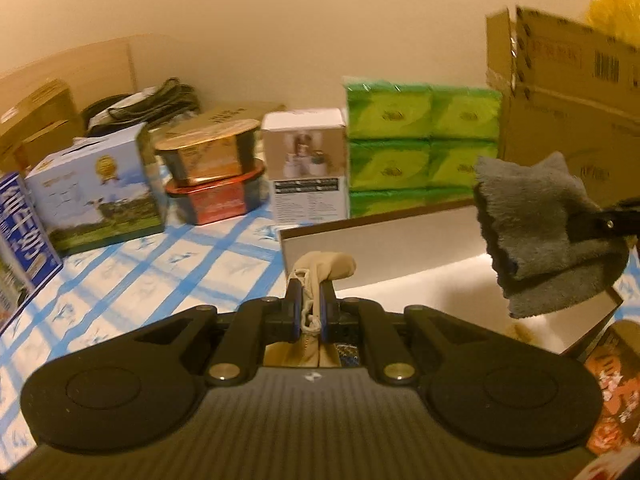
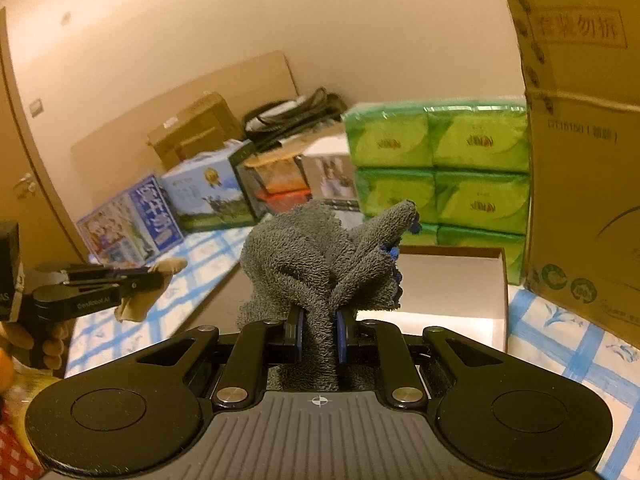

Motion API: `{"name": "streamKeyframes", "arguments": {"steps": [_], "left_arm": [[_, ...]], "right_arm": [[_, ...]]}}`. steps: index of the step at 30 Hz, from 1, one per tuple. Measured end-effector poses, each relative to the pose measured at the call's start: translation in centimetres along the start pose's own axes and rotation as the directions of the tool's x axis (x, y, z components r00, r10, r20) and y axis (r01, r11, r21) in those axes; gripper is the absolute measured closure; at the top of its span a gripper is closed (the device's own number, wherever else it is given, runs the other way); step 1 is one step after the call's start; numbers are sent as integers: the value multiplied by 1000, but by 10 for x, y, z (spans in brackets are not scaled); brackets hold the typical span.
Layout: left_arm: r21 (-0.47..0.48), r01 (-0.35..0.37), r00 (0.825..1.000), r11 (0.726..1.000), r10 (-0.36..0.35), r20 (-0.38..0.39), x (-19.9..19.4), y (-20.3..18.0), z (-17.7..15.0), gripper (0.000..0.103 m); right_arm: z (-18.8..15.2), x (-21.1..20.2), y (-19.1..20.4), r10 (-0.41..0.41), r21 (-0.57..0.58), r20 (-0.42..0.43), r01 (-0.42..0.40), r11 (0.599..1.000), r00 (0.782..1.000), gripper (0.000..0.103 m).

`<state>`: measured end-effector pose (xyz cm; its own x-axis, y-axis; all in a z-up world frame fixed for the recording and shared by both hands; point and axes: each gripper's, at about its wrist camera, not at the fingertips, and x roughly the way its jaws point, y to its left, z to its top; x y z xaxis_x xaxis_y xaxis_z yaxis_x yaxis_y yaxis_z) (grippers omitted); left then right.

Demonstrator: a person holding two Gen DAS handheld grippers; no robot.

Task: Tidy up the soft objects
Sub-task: 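Carry the grey towel and beige sock into the box and open both tools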

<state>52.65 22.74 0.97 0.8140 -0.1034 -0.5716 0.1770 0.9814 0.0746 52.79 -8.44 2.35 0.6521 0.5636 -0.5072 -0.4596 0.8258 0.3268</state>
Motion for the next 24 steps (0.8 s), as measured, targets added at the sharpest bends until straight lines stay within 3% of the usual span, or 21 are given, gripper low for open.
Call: {"name": "streamKeyframes", "arguments": {"steps": [10, 13, 15, 16, 24], "left_arm": [[111, 71, 997, 991, -68, -27, 38, -22, 4, 95], [96, 85, 996, 992, -83, -19, 43, -21, 5, 89], [68, 78, 997, 995, -77, -12, 45, -19, 6, 72], [59, 79, 997, 995, -79, -9, 46, -19, 6, 68], [61, 59, 998, 996, -57, -33, 46, -15, 0, 66]], "right_arm": [[-6, 28, -27, -45, 23, -37, 45, 999, 998, 87], [-8, 32, -32, -51, 29, -43, 52, 998, 998, 87], [-8, 35, -33, -54, 31, -45, 55, 998, 998, 87], [-8, 35, -34, -53, 36, -46, 55, 998, 998, 87], [-9, 38, -39, -74, 56, -51, 77, 995, 996, 87]]}}
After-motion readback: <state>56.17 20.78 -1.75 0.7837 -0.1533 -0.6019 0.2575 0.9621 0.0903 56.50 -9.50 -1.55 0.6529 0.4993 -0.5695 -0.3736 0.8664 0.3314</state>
